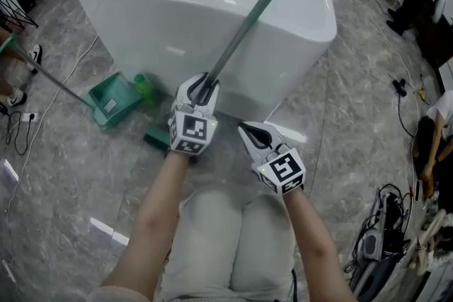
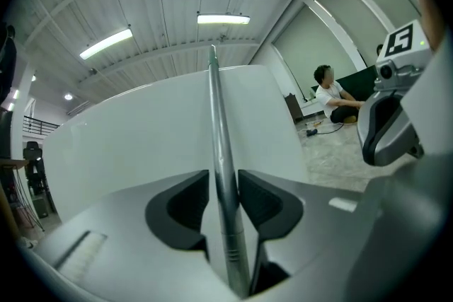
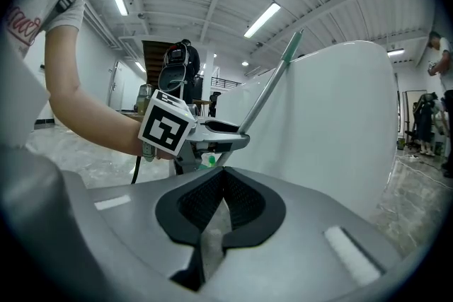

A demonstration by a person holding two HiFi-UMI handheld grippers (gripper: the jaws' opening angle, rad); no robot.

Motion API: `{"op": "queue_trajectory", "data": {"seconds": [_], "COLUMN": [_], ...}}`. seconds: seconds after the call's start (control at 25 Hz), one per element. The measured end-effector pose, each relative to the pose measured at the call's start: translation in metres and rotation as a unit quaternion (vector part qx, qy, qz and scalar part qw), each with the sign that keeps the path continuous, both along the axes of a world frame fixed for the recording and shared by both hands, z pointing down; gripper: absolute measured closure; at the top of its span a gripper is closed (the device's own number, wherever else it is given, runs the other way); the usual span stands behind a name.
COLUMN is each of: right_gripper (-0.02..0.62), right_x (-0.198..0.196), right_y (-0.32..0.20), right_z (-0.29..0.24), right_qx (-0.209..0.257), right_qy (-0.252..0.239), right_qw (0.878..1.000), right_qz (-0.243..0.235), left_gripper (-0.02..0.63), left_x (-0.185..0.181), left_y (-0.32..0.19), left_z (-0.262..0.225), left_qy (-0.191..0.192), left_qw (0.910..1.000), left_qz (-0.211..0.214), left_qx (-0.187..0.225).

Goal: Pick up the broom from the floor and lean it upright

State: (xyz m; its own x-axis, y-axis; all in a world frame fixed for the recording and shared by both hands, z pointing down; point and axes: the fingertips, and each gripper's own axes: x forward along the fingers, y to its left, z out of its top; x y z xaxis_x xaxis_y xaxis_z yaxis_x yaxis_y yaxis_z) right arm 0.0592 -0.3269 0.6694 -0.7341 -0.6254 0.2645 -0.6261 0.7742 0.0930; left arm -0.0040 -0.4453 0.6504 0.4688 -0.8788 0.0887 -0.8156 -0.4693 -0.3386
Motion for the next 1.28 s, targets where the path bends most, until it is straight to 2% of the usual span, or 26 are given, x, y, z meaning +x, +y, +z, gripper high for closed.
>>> {"op": "queue_trajectory", "data": {"seconds": [0.16,0.24,0.44,0.6,0.64,0.76,0.96,1.28], "right_gripper": [0.594,0.594,0.594,0.594,0.594,0.594,0.594,0.594], "right_x": [0.001,0.003,0.004,0.005,0.005,0.004,-0.001,-0.011], "right_y": [0.003,0.007,0.020,0.026,0.027,0.029,0.050,0.094], "right_z": [-0.006,-0.014,-0.062,-0.121,-0.136,-0.181,-0.257,-0.385], "right_qx": [-0.008,-0.019,-0.054,-0.065,-0.066,-0.077,-0.102,-0.102], "right_qy": [-0.002,-0.003,-0.013,-0.025,-0.028,-0.036,-0.048,-0.073], "right_qw": [1.000,1.000,0.998,0.998,0.997,0.996,0.994,0.992], "right_qz": [-0.001,-0.002,-0.005,-0.002,0.000,0.009,0.015,0.019], "left_gripper": [0.357,0.306,0.293,0.296,0.311,0.407,0.606,0.606], "left_x": [-0.003,-0.004,-0.004,0.004,0.005,0.005,0.003,-0.004], "left_y": [0.002,0.006,0.027,0.050,0.056,0.073,0.110,0.169], "left_z": [-0.003,-0.007,-0.038,-0.087,-0.102,-0.147,-0.225,-0.362], "left_qy": [-0.003,-0.004,-0.014,-0.018,-0.017,-0.008,0.009,0.064], "left_qw": [1.0000,0.9998,0.9978,0.9967,0.9967,0.9961,0.9944,0.9896], "left_qz": [-0.002,-0.001,0.003,0.017,0.019,0.021,0.026,0.037], "left_qx": [-0.008,-0.020,-0.064,-0.077,-0.078,-0.085,-0.102,-0.123]}}
